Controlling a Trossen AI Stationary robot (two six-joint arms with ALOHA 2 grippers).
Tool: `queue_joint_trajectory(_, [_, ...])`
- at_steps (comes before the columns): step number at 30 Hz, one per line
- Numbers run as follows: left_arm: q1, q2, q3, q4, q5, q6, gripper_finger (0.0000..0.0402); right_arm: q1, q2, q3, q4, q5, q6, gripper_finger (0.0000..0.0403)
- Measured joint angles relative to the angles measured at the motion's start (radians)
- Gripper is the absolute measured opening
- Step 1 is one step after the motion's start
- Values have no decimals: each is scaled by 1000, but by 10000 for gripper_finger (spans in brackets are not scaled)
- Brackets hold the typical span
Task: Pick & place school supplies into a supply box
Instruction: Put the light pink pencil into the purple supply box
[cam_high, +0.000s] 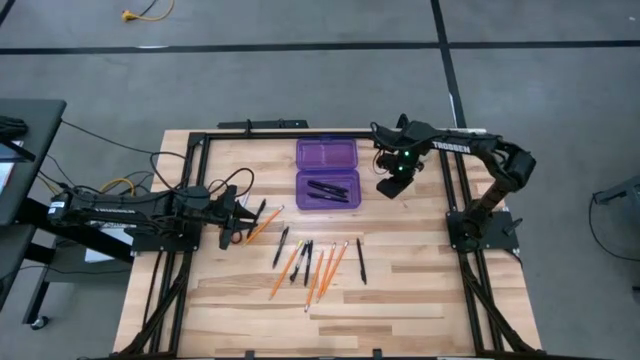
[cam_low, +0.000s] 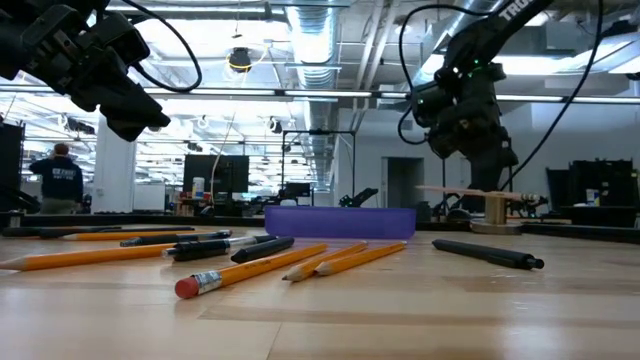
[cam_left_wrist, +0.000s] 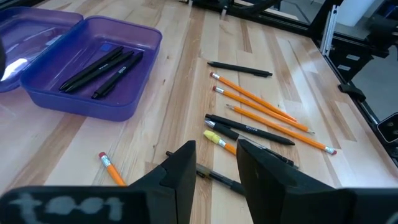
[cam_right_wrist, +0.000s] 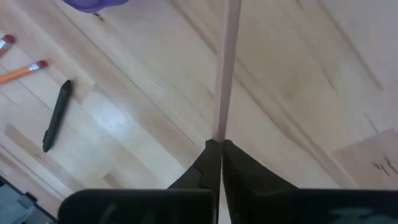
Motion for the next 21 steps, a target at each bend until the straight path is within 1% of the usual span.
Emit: queue_joint_trajectory(21, [0, 0, 0, 0, -1, 0, 105, 7, 2, 3, 44, 4, -20, 0])
